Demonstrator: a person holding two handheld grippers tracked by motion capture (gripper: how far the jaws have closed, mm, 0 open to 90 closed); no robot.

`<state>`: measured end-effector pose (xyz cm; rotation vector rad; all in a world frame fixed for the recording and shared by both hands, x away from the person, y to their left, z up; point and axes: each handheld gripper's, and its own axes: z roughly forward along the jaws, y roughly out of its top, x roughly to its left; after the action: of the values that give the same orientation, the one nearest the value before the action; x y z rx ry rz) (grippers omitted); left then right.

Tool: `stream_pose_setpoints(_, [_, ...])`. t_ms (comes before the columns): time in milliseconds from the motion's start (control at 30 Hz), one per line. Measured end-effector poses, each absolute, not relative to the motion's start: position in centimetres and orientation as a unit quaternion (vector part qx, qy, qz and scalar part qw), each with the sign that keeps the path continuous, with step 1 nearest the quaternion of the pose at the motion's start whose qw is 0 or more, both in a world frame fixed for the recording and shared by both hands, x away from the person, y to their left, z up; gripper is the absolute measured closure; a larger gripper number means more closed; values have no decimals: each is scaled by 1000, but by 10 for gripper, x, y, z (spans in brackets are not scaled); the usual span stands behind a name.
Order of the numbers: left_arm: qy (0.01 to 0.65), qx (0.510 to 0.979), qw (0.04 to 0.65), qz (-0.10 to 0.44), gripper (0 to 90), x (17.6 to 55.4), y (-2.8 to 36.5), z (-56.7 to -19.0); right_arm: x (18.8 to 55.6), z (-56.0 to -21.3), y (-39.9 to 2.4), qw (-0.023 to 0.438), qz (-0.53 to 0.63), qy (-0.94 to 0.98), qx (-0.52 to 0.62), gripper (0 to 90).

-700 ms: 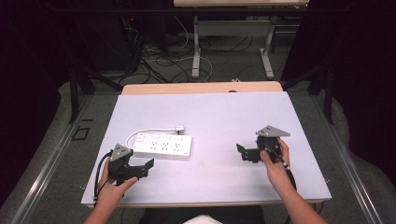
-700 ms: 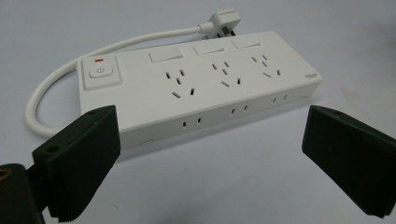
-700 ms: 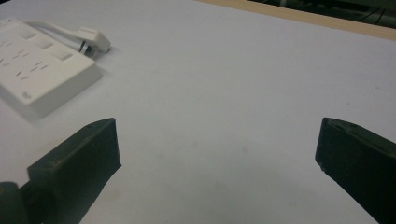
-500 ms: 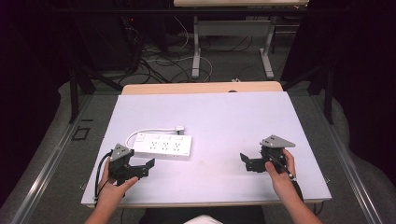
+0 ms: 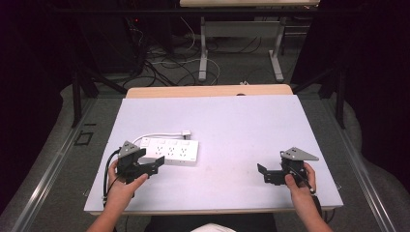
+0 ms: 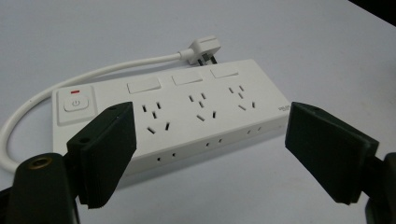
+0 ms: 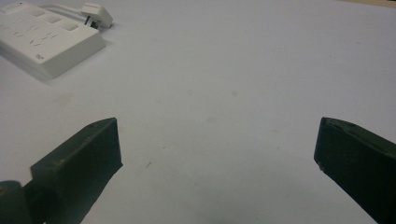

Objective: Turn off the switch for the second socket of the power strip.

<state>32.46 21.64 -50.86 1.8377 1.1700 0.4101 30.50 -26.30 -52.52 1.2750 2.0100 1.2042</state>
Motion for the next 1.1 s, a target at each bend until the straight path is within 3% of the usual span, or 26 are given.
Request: stream_pose_setpoints(1100, [467,763,410,175,232,374,208,-464,303,-528,-259,231,441,738,455,2])
